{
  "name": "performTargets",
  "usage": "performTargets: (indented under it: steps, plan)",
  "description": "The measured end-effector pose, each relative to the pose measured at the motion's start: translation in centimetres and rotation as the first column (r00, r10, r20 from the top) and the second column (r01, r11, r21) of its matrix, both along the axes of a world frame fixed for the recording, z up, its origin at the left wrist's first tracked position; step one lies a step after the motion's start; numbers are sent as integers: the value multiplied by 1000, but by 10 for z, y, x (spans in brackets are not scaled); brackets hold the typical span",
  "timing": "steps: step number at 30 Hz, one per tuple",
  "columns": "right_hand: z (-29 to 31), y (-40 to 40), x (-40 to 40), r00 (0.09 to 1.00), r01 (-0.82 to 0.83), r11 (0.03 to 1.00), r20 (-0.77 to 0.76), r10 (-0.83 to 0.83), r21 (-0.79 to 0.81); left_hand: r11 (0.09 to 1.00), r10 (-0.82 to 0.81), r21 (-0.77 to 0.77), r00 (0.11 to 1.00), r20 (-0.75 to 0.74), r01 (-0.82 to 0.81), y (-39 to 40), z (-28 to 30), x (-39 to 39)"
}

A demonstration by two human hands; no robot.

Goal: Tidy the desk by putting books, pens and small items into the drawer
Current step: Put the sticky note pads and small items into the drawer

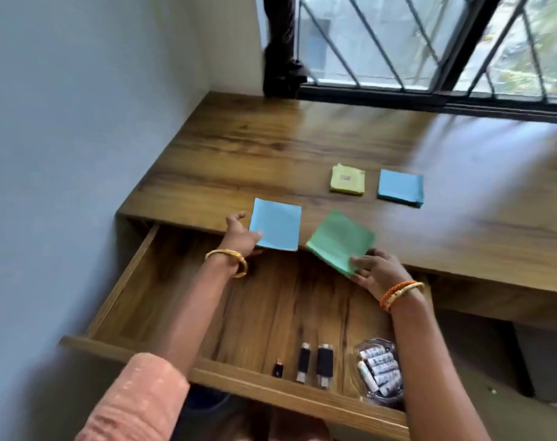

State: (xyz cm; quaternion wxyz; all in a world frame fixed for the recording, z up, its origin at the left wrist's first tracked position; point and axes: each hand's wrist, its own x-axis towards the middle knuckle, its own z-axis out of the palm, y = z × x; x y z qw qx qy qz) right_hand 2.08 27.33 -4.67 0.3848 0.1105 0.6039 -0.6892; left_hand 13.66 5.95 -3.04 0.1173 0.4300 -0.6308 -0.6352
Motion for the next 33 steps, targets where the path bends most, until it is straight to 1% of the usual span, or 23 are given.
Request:
performTargets:
  steps: [1, 3, 5, 6, 8, 11, 14, 16, 17, 20, 21, 23, 24, 25, 27, 28, 29, 31, 33]
  plan:
    - [-1, -10, 14, 995, -94, 996, 17, 94, -3, 1000, -9, 12, 999, 49, 8, -7, -4, 19]
    - [-14, -30, 42, 957, -290, 955, 31, 289, 67, 999, -44, 32, 984, 171, 39, -21, -18, 55]
    - [-34, -49, 69, 889, -458, 867, 70, 453, 195, 996, -83, 70, 941, 329, 63, -28, -33, 85]
    - [-44, -58, 81, 851, -520, 805, 94, 517, 285, 994, -98, 91, 910, 404, 67, -31, -40, 98]
    - [-69, -72, 99, 798, -570, 689, 104, 593, 447, 989, -118, 136, 861, 494, 58, -40, -53, 117]
    - [-89, -83, 117, 756, -559, 573, 85, 649, 599, 990, -136, 115, 811, 569, 86, -50, -61, 134]
    - [-90, -86, 130, 763, -514, 511, 95, 639, 688, 979, -194, 82, 735, 650, 186, -59, -69, 149]
    - [-88, -88, 136, 747, -491, 432, 110, 656, 757, 961, -253, 97, 679, 689, 260, -62, -72, 157]
    - [-87, -88, 139, 733, -480, 391, 114, 670, 786, 945, -285, 98, 633, 719, 313, -65, -75, 161]
    - [-80, -88, 148, 686, -426, 234, 144, 713, 874, 843, -330, 41, 457, 826, 536, -64, -77, 171]
    - [-76, -89, 153, 664, -386, 164, 150, 733, 908, 807, -312, -1, 428, 848, 590, -64, -77, 173]
    - [-72, -92, 162, 618, -264, 28, 146, 773, 964, 735, -267, -116, 442, 856, 668, -64, -81, 172]
    - [-71, -95, 165, 592, -204, 9, 116, 798, 979, 681, -262, -179, 465, 846, 710, -64, -82, 170]
    - [-69, -99, 167, 560, -163, 27, 70, 826, 986, 606, -272, -233, 474, 838, 761, -64, -82, 167]
    - [-68, -108, 172, 461, -169, 92, -3, 887, 981, 457, -323, -259, 430, 843, 851, -62, -84, 161]
    - [-70, -112, 175, 412, -202, 94, -3, 911, 975, 423, -358, -236, 401, 844, 875, -61, -85, 160]
    - [-71, -115, 178, 379, -233, 75, 19, 925, 969, 409, -388, -208, 376, 841, 888, -59, -89, 159]
    - [-77, -117, 184, 372, -252, 46, 52, 927, 967, 393, -412, -218, 383, 827, 894, -55, -95, 159]
    - [-78, -116, 187, 390, -224, 50, 43, 920, 973, 388, -406, -255, 413, 815, 886, -51, -99, 160]
